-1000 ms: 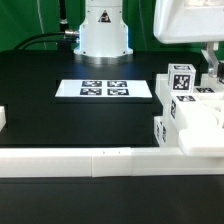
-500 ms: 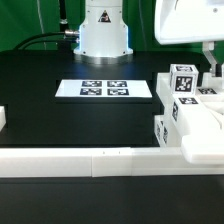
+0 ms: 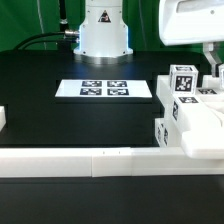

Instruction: Assemble chair

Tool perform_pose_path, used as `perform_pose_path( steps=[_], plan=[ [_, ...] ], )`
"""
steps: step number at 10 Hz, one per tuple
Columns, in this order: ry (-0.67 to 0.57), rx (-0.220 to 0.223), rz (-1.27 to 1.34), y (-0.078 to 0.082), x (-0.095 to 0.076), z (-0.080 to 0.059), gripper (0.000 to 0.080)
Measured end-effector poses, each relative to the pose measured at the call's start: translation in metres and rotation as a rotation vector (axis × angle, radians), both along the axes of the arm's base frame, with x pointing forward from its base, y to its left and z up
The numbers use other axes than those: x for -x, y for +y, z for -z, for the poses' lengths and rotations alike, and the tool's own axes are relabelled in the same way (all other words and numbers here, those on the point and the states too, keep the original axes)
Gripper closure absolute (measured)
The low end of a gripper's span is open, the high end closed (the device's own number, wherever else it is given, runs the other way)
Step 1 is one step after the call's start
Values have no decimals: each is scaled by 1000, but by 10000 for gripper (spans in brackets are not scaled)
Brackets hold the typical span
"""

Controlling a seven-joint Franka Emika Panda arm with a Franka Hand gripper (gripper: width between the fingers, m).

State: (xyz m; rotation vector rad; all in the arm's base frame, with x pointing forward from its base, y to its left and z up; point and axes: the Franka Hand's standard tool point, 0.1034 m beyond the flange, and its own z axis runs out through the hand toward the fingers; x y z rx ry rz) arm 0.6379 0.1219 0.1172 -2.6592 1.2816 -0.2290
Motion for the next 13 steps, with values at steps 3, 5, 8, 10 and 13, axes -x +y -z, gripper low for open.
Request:
perform_pose_path(
  steps=[3,5,8,10,13],
  plan=[
    [-3,-79,251,1,5,2,517],
    [12,-143,427,3,9,3,517],
    [45,-220,629,2,14,1,517],
    [57,-231,669,3,15,3,517],
    [51,-218,618,3,15,4,257]
  ],
)
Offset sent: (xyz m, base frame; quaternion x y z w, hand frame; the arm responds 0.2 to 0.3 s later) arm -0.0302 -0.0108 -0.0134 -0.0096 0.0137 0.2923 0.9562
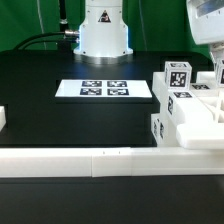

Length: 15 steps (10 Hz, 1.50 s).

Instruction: Assemble chair

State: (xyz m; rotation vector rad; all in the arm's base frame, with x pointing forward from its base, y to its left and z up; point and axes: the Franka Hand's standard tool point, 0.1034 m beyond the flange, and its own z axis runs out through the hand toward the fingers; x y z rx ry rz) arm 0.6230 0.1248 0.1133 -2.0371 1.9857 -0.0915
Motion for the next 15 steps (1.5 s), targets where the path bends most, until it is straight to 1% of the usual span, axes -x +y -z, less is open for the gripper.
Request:
perform_pose_path(
  steps=[1,2,5,6,7,8,10,11,14,15],
  plan=[
    [-7,7,-26,-1,-1,-1,172],
    [-18,19,-73,-1,-2,-2,157],
    [-58,81,-308,-1,-2,-2,150],
    [-65,96,-361,-1,-2,-2,150],
    [-64,141,-544,-3,1,-4,150],
    [-81,169,-658,-4,0,-13,150],
    [-120,209,-828,-1,-1,-31,150],
    [-139,228,-892,-1,-3,-36,150],
    [-165,287,-1102,-2,-3,-31,150],
    [-155,349,-1265,-1,-3,-23,150]
  ],
)
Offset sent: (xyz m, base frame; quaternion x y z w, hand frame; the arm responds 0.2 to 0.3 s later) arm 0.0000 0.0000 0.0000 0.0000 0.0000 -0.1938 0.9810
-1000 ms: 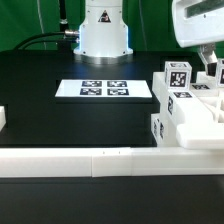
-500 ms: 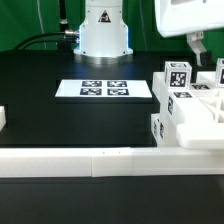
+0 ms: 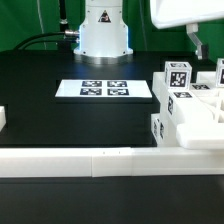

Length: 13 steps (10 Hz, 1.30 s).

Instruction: Assemble chair

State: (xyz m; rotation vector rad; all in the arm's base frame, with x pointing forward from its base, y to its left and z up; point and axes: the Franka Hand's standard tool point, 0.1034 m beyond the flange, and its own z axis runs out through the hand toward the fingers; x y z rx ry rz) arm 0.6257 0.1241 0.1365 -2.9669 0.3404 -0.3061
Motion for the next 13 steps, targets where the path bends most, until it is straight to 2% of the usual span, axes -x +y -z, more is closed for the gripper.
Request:
perform_pose_path(
  steps=[2,7,8,11,13],
  plan=[
    [-6,80,-260,2,-5,-3,150],
    [-31,147,-531,-1,-7,-3,150],
    [-39,187,-687,0,-5,-2,150],
    [-28,186,-709,-2,-5,-3,150],
    [135,172,-717,2,7,0,150]
  ],
)
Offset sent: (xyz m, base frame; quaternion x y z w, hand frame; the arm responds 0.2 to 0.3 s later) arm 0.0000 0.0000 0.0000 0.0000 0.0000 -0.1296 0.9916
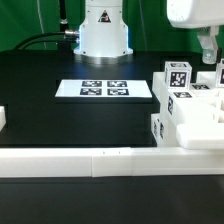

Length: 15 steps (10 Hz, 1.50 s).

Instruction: Assemble chair

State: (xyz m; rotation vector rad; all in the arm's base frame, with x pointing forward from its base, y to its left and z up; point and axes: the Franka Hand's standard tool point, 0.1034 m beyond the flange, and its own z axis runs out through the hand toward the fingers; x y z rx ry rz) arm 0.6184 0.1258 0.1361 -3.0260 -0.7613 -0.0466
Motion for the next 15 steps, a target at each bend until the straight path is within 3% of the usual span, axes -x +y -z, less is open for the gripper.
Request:
perform_pose_path(
  steps=[2,5,10,13,15],
  plan=[
    [68,31,-36,7,-1,0,150],
    [52,29,-50,6,-4,0,150],
    [-11,60,-633,-7,-14,2,150],
    [3,85,-845,-12,-11,8,150],
    [9,85,-821,-10,-10,12,150]
  ],
)
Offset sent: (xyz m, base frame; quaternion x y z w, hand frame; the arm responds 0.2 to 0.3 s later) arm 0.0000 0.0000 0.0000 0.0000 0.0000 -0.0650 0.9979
